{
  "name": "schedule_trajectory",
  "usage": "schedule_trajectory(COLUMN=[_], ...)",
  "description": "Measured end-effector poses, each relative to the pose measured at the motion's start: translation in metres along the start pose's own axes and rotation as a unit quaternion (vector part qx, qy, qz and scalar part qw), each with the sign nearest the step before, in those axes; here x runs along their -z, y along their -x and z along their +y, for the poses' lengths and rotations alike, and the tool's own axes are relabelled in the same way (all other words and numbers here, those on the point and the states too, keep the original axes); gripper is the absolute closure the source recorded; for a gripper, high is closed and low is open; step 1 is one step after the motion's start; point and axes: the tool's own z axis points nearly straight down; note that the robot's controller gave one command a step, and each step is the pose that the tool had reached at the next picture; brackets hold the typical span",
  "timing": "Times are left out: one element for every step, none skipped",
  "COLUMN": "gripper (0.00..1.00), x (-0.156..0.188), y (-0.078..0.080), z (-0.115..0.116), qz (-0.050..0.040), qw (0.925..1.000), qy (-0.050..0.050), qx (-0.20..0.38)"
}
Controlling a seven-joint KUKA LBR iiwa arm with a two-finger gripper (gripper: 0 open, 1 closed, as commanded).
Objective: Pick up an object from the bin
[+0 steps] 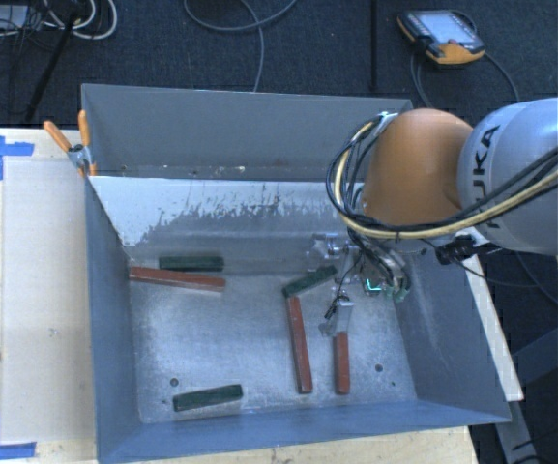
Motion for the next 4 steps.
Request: schedule_trajectory(gripper=[0.0,0.0,0.0,0.0], x=[0.004,-0.038,-0.081,-0.095], y=[0.002,0.017,0.024,0.048], z=[0.0,-0.01,-0.018,-0.026], qz=[-0.0038,-0.0084,-0.003,-0.0049], qw=[1.0,0.9998,0.9943,0.99], qy=[0.0,0.0,0.0,-0.001], qx=[0.0,0.016,0.106,0.141])
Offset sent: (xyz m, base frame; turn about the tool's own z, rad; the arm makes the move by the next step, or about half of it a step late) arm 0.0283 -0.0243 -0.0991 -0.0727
